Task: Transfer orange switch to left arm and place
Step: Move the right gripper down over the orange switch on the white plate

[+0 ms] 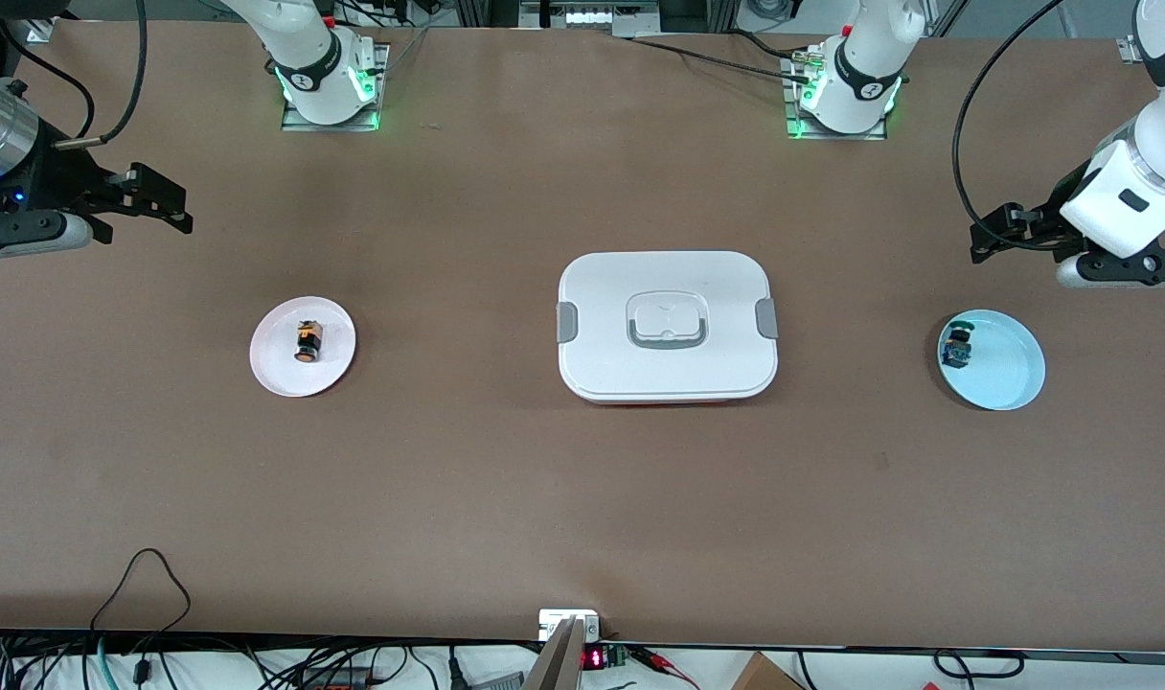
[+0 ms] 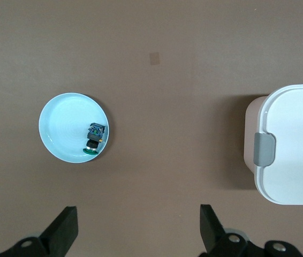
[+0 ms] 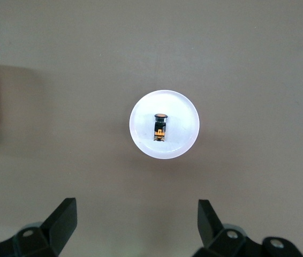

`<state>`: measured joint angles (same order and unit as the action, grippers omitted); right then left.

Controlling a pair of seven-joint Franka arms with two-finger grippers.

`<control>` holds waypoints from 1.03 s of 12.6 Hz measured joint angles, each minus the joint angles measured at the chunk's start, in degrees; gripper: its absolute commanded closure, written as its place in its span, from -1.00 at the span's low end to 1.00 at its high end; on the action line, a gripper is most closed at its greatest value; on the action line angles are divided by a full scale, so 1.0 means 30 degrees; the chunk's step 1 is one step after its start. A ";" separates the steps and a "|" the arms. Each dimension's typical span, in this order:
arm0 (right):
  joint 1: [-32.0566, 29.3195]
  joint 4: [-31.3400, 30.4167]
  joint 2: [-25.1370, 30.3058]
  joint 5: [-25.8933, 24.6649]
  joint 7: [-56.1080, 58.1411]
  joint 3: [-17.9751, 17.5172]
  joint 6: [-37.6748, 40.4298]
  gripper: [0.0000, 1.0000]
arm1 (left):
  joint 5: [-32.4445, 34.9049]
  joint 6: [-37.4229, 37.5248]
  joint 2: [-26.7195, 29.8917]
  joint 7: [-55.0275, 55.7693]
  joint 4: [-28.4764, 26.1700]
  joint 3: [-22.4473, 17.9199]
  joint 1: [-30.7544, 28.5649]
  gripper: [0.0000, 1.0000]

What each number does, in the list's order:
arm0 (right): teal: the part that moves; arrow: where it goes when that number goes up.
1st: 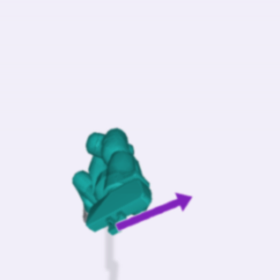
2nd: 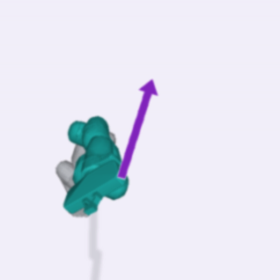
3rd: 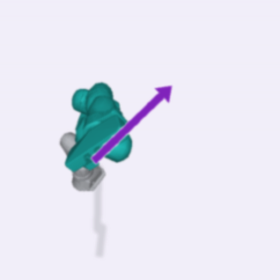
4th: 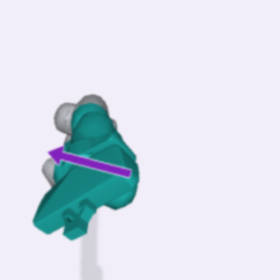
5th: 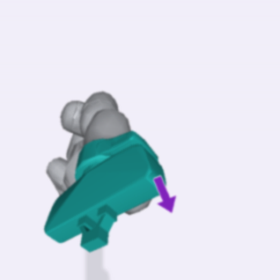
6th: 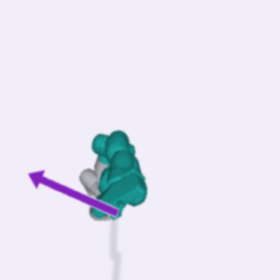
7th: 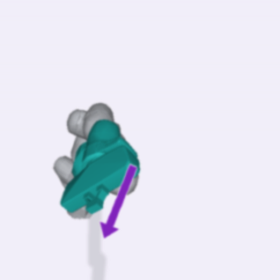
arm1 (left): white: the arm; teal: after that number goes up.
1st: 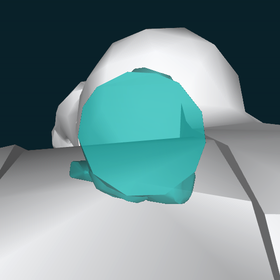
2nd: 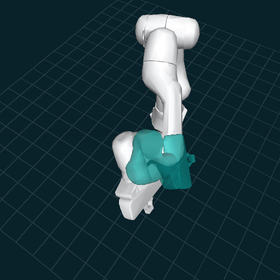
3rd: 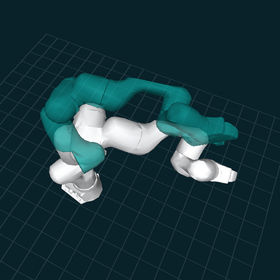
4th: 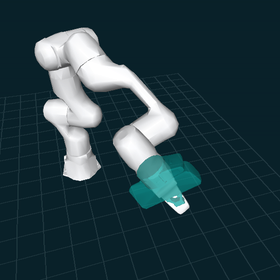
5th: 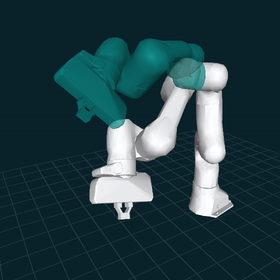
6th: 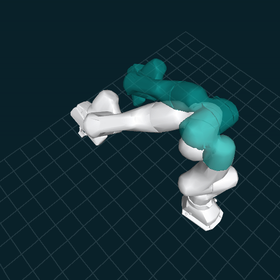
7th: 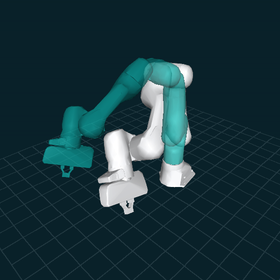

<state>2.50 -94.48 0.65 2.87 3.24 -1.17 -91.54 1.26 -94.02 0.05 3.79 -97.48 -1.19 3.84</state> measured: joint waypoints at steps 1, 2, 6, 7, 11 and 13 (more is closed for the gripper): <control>0.0000 0.0000 0.0003 -0.0001 0.0019 0.0000 0.0000 -1.00 | 0.0000 0.0000 0.0000 0.0000 0.0000 0.0000 0.0000 -1.00; 0.0000 0.0001 0.0007 -0.0014 0.0067 0.0000 0.0001 -1.00 | 0.0000 0.0000 0.0000 0.0000 0.0000 0.0000 0.0000 -1.00; -0.0014 -0.0036 -0.0024 -0.0314 0.0500 0.0050 0.0070 -1.00 | 0.0000 0.0000 0.0000 0.0000 0.0001 0.0000 0.0000 -1.00; -0.0001 -0.0207 -0.0061 -0.0316 0.0615 0.0044 0.0255 -1.00 | 0.0000 0.0000 0.0000 0.0000 0.0001 0.0000 0.0000 -1.00; 0.0556 -0.1252 -0.0445 -0.0344 0.1733 -0.0103 0.0042 -1.00 | 0.0000 0.0000 -0.0001 0.0000 0.0004 -0.0001 0.0000 -1.00; 0.0712 -0.2219 -0.0850 -0.0425 0.4853 -0.0110 -0.1422 -1.00 | 0.0000 0.0001 -0.0001 0.0000 0.0007 -0.0001 0.0000 -1.00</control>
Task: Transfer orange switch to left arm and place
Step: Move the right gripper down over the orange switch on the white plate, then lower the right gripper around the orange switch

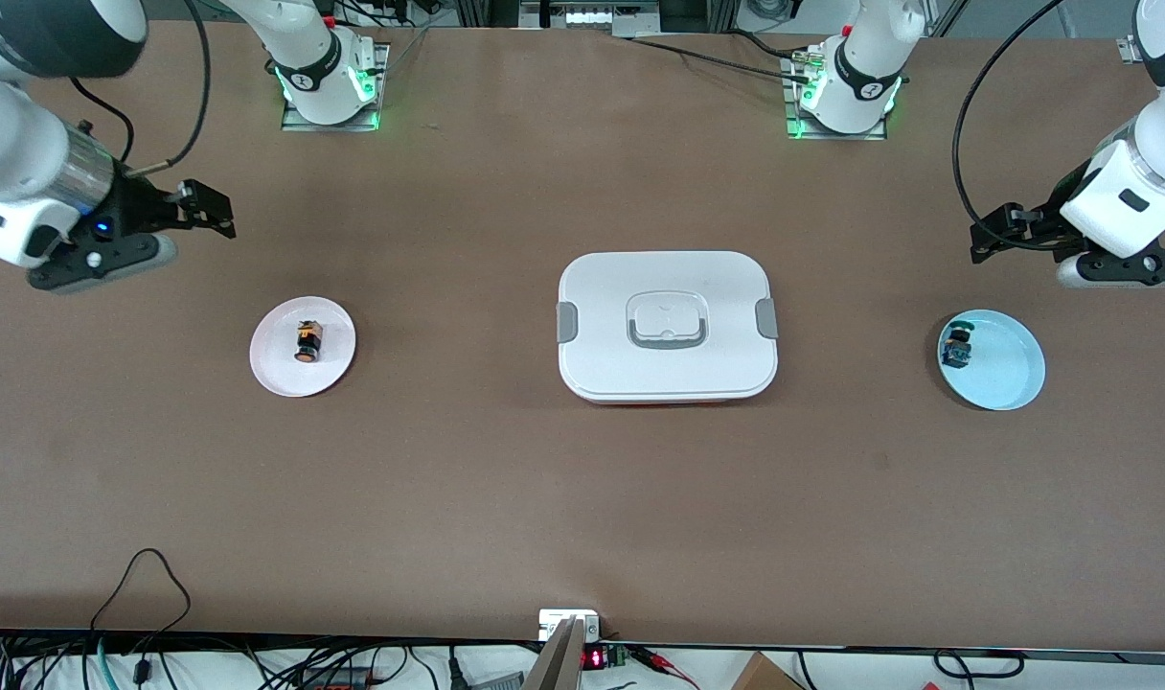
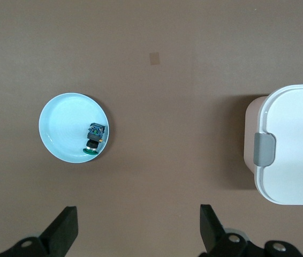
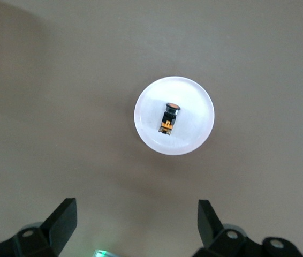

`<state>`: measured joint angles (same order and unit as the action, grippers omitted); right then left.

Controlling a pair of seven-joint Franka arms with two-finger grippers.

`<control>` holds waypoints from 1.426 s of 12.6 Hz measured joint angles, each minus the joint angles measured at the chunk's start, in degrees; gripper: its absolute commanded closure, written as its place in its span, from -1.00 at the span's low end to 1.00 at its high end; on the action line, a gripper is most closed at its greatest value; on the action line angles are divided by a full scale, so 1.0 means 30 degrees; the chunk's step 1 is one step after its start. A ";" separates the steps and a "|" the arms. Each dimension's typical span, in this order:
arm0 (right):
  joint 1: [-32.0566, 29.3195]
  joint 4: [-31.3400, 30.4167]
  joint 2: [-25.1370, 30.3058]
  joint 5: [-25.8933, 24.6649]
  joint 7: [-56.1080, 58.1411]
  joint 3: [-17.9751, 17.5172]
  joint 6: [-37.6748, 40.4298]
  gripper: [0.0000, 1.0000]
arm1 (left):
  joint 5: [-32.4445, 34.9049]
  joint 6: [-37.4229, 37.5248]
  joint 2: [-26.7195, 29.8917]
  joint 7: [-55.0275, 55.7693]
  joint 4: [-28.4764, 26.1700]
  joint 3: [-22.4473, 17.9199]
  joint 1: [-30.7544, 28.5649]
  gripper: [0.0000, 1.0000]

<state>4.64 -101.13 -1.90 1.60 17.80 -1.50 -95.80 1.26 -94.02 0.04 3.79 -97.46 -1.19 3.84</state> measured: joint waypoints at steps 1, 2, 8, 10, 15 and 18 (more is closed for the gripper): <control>-0.0007 -0.0825 -0.0216 -0.0037 0.1919 0.0024 -0.1131 -1.00 | 0.0000 0.0000 -0.0001 0.0000 0.0001 0.0000 0.0000 -1.00; -0.0017 -0.1845 -0.0391 -0.0066 0.3680 0.0073 -0.2595 -1.00 | 0.0000 0.0000 -0.0002 0.0000 0.0003 0.0001 0.0001 -1.00; -0.0044 -0.7459 -0.2017 -0.0253 1.4869 0.0179 -1.0956 -1.00 | 0.0000 0.0000 -0.0012 0.0000 0.0015 0.0000 0.0000 -1.00; -0.0074 -0.7730 -0.3077 -0.0257 1.8264 0.0202 -1.2137 -1.00 | 0.0000 0.0001 -0.0018 0.0000 0.0020 0.0000 0.0000 -1.00; -0.0098 -0.7750 -0.5375 -0.0255 2.2271 0.0211 -1.4235 -1.00 | 0.0000 0.0001 -0.0035 0.0000 0.0023 0.0001 0.0000 -1.00; -0.0327 -0.7750 -0.6081 -0.0223 2.2991 0.0226 -1.4891 -1.00 | 0.0000 0.0001 -0.0043 0.0000 0.0025 0.0000 0.0000 -1.00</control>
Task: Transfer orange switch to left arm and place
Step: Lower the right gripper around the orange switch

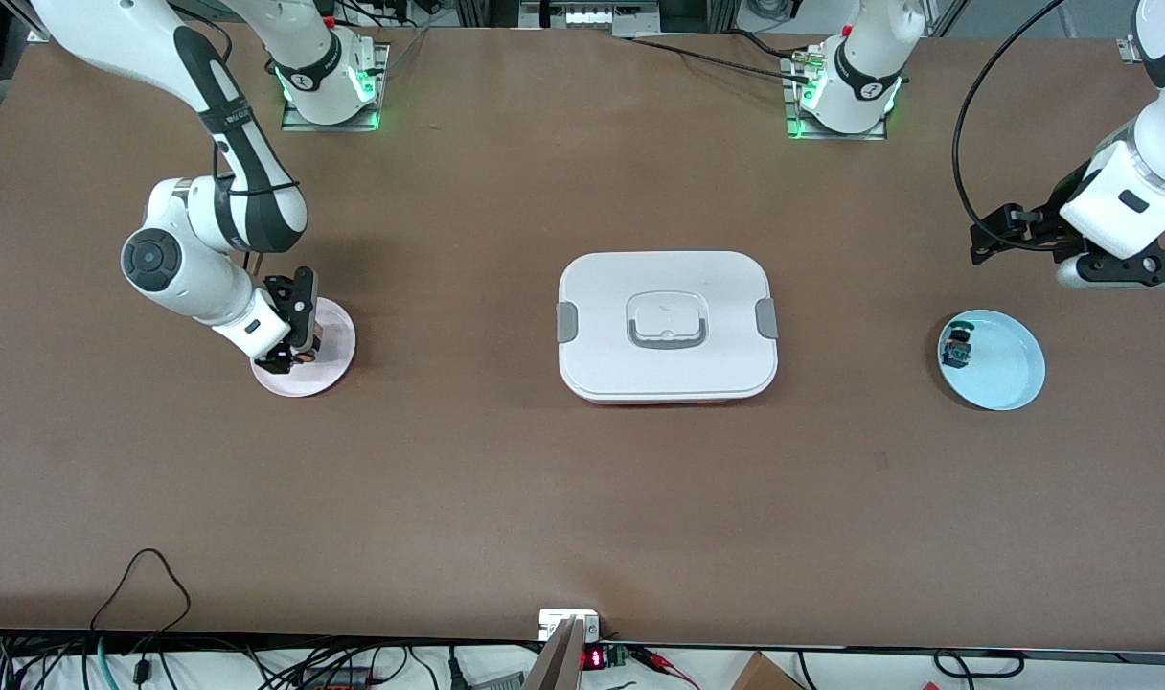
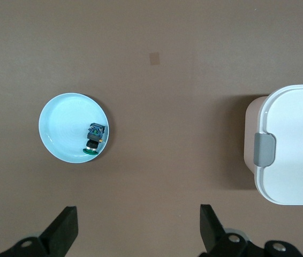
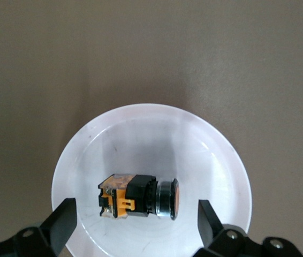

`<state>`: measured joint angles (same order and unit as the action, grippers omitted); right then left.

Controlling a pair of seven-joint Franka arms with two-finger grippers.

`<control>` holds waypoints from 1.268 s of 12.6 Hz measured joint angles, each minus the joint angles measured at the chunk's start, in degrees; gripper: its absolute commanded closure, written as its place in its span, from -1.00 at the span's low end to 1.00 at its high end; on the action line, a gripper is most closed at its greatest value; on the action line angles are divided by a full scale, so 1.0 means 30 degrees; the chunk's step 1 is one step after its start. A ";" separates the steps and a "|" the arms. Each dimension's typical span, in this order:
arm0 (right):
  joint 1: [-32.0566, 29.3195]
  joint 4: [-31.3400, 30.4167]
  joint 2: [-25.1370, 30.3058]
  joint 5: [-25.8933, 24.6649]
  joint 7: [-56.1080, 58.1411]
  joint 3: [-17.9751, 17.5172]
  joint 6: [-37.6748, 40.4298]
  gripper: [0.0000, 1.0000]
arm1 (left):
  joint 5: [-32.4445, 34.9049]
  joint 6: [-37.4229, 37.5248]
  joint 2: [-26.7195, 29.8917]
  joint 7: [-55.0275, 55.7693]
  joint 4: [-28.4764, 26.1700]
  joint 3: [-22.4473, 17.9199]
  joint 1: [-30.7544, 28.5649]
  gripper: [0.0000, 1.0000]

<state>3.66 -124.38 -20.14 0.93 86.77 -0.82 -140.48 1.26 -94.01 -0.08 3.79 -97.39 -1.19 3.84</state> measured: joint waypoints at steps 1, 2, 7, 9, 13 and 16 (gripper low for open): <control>-0.0119 0.0000 -0.0155 0.0000 0.0052 0.0013 -0.0101 -1.00 | 0.0000 0.0000 -0.0006 0.0000 0.0000 0.0000 0.0000 -1.00; -0.0213 0.0001 -0.0269 0.0000 0.0103 0.0015 -0.0229 -1.00 | 0.0000 0.0000 -0.0010 0.0000 0.0001 0.0000 0.0000 -1.00; -0.0266 0.0000 -0.1034 0.0013 0.0135 0.0012 -0.1373 -1.00 | 0.0000 0.0000 -0.0040 0.0000 0.0003 0.0000 0.0000 -1.00; -0.0266 0.0000 -0.1074 0.0027 0.0135 0.0012 -0.1526 -1.00 | 0.0000 0.0000 -0.0048 0.0000 0.0005 0.0000 0.0000 -1.00; -0.0266 0.0001 -0.1125 0.0034 0.0135 0.0009 -0.1699 -1.00 | 0.0000 0.0000 -0.0050 0.0000 0.0007 0.0000 0.0000 -1.00; -0.0263 -0.0084 -0.1196 0.0042 0.0135 -0.0046 -0.2134 -1.00 | 0.0000 0.0000 -0.0050 0.0000 0.0010 0.0000 0.0000 -1.00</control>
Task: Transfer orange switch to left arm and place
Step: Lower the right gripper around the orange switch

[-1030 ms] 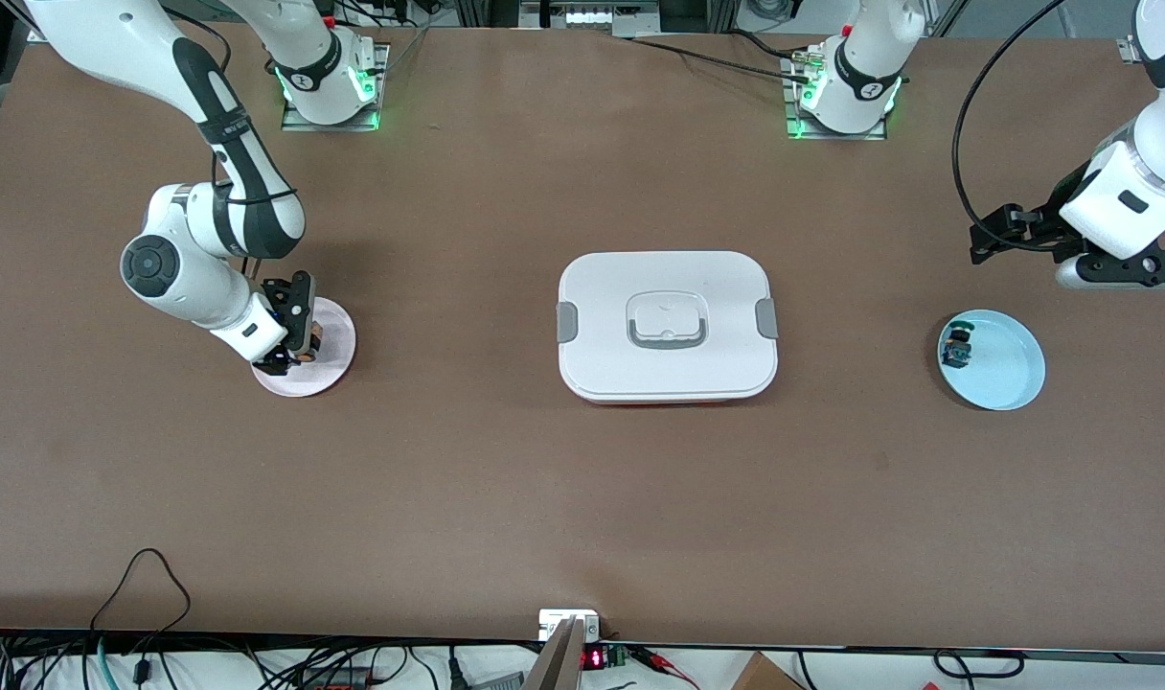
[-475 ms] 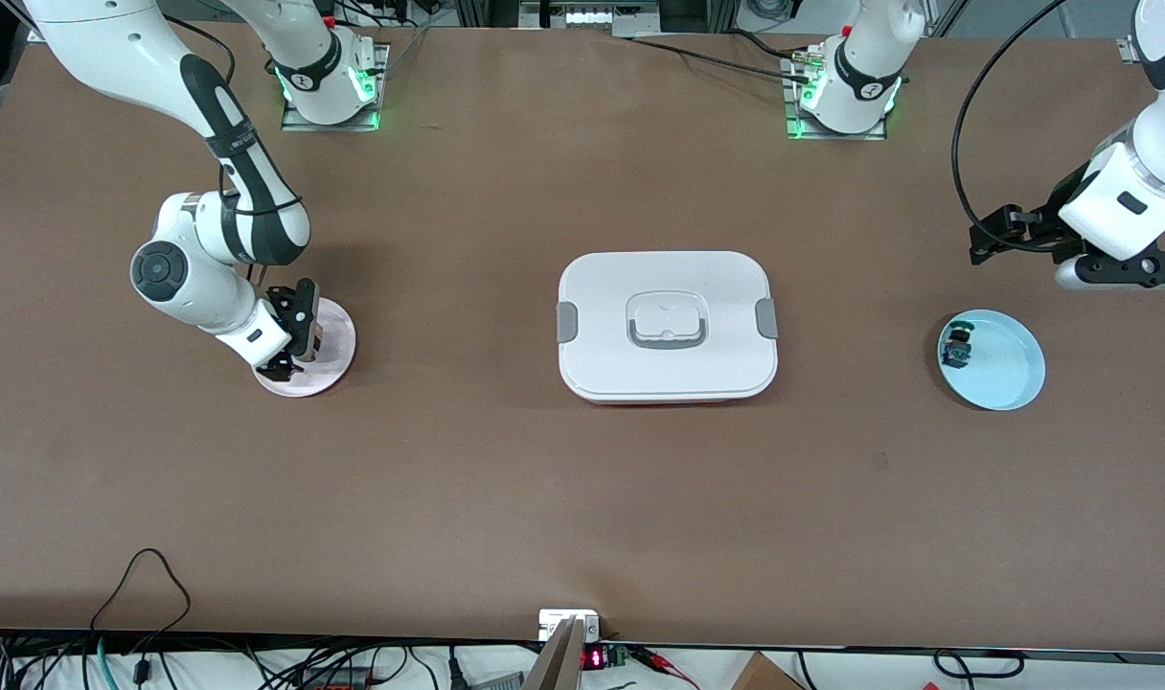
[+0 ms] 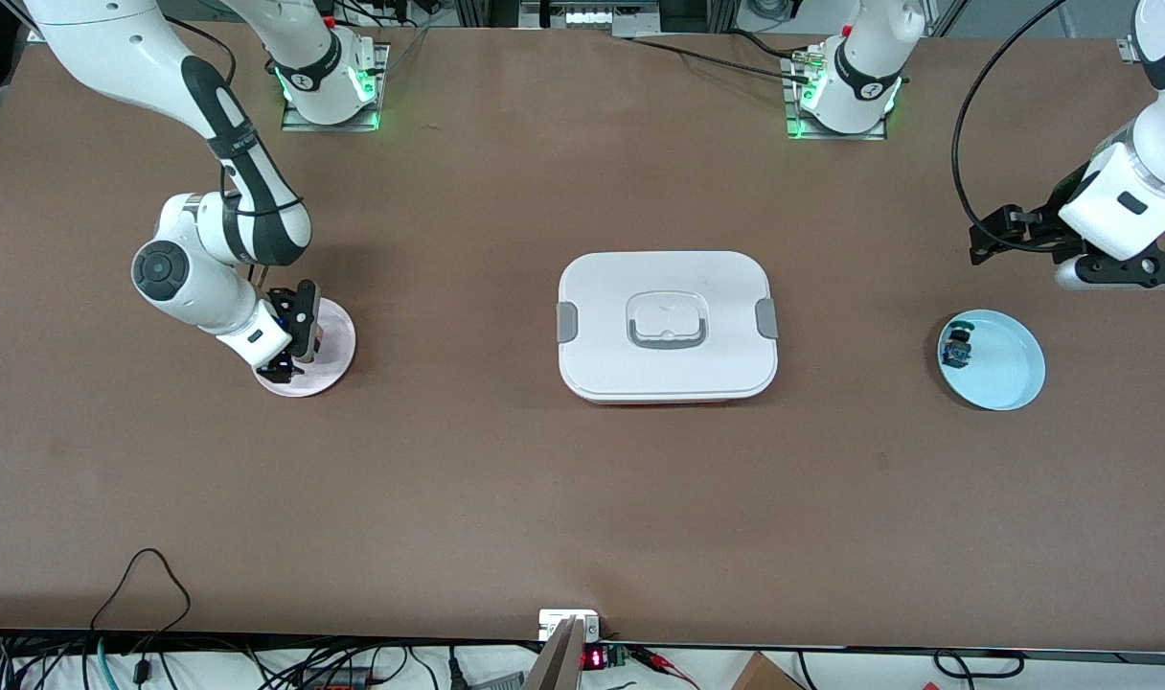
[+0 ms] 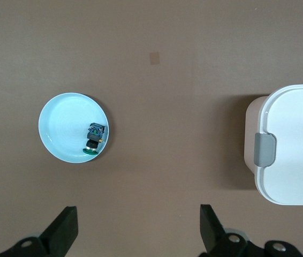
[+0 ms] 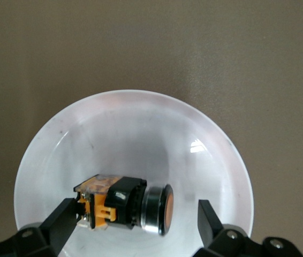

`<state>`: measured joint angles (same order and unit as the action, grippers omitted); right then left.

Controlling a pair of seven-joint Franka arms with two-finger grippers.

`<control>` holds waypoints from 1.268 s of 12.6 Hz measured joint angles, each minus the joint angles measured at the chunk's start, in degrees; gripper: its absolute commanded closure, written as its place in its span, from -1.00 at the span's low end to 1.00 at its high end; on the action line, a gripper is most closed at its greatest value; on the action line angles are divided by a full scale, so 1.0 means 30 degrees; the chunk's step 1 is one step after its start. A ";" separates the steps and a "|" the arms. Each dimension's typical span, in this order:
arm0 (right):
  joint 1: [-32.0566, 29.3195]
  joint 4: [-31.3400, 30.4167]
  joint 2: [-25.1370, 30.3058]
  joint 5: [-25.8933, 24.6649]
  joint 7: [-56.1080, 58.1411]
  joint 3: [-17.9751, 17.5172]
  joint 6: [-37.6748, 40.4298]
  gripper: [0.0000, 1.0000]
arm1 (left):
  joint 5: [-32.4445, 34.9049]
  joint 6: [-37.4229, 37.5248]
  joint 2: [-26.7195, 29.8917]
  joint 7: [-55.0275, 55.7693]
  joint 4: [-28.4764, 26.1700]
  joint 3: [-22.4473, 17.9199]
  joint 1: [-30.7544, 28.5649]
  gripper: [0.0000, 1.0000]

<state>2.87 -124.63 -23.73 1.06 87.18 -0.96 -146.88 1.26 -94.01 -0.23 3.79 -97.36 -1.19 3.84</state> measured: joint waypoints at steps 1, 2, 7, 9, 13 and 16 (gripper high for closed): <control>0.0002 -0.0092 -0.0049 0.0002 0.0000 -0.0047 -0.0207 -1.00 | 0.0000 0.0000 0.0000 0.0000 0.0000 0.0000 0.0000 -1.00; 0.0003 -0.0167 -0.0112 0.0003 0.0000 -0.0089 -0.0384 -1.00 | 0.0000 0.0000 0.0000 0.0000 0.0000 0.0000 0.0000 -1.00; -0.0004 -0.0171 -0.0256 0.0007 0.0000 -0.0108 -0.0546 -1.00 | 0.0000 0.0000 -0.0001 0.0000 0.0001 0.0000 0.0000 -1.00; -0.0017 -0.0104 -0.0214 0.0131 -0.0001 -0.0108 -0.0500 -1.00 | 0.0000 0.0000 -0.0001 0.0000 0.0001 0.0000 0.0000 -1.00; -0.0023 0.0089 -0.0208 0.0535 -0.0001 -0.0108 -0.0313 -1.00 | 0.0000 0.0000 -0.0001 0.0000 0.0001 0.0000 0.0000 -1.00; -0.0032 0.0808 -0.0190 0.0853 -0.0001 -0.0107 0.0967 -1.00 | 0.0000 0.0000 -0.0001 0.0000 0.0001 0.0000 -0.0001 -1.00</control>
<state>2.78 -122.21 -24.30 3.62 87.18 -1.28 -143.98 1.26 -94.01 -0.24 3.79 -97.35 -1.19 3.84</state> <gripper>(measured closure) 0.000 0.000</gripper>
